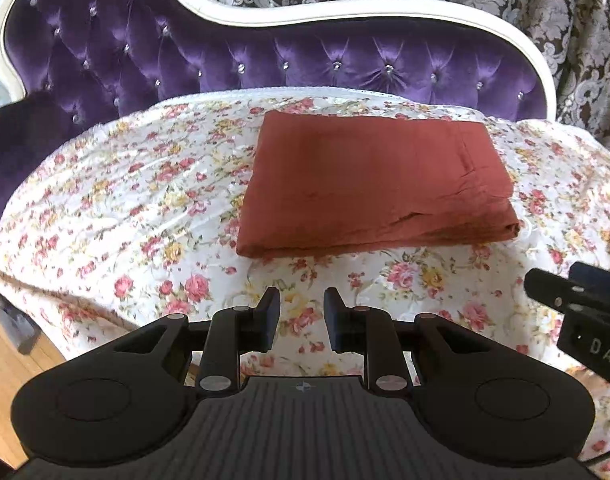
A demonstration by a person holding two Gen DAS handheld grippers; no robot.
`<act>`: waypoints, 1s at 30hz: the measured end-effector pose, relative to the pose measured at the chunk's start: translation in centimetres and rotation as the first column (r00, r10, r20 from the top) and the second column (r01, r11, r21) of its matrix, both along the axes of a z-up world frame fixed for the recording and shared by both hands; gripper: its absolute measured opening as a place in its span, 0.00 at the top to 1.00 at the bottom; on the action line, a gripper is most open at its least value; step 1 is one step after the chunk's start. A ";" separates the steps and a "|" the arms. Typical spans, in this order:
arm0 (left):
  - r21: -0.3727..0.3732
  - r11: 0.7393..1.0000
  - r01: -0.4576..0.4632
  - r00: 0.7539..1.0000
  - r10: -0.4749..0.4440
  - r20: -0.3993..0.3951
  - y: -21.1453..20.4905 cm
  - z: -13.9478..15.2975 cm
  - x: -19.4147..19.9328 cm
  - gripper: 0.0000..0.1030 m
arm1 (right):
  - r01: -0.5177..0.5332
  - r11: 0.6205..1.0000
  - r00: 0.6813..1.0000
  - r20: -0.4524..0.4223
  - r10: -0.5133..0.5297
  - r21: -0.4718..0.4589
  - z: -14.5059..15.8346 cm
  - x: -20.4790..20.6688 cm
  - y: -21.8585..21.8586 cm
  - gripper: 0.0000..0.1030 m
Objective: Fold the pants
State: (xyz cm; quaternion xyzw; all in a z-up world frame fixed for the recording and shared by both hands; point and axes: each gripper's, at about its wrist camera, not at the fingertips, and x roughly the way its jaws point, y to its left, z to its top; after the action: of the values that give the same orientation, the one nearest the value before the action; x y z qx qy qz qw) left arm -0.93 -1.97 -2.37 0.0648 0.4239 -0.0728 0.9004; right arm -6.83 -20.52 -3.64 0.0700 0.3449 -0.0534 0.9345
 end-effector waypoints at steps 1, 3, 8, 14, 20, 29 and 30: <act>-0.004 1.000 -0.005 1.000 0.005 -0.001 0.1 0.0 -0.1 0.77 | 0.001 1.000 1.000 -0.001 -0.001 0.004 0.0 0.0 0.1 0.47; -0.007 1.000 -0.008 1.000 0.008 -0.004 0.2 -0.2 -0.2 0.77 | 0.003 1.000 1.000 -0.002 -0.003 0.007 -0.1 -0.1 0.2 0.47; -0.021 1.000 -0.011 1.000 0.011 -0.012 0.4 -0.4 -0.2 0.77 | 0.009 1.000 1.000 -0.009 -0.009 0.010 -0.3 -0.1 0.2 0.47; -0.020 1.000 -0.006 1.000 0.006 -0.024 0.2 -0.8 -0.2 0.77 | 0.009 1.000 1.000 -0.021 -0.008 0.015 -0.7 0.1 0.2 0.47; -0.012 1.000 -0.002 0.999 0.002 -0.036 0.1 -1.1 -0.1 0.77 | 0.006 1.000 0.999 -0.036 -0.005 0.028 -1.1 0.2 0.2 0.47; 0.005 1.000 0.007 0.998 -0.006 -0.055 -0.1 -1.6 0.3 0.77 | 0.015 0.999 0.998 -0.054 -0.013 0.041 -1.5 0.7 -0.1 0.47; 0.008 1.000 0.008 0.998 -0.007 -0.056 -0.1 -1.6 0.3 0.77 | 0.014 0.999 0.998 -0.055 -0.012 0.042 -1.5 0.8 -0.2 0.47</act>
State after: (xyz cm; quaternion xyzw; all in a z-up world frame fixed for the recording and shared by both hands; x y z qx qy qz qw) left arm -0.59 -2.11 -4.02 0.0681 0.4489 -0.0760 0.8877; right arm -6.07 -20.69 -5.17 0.0904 0.3710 -0.0542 0.9226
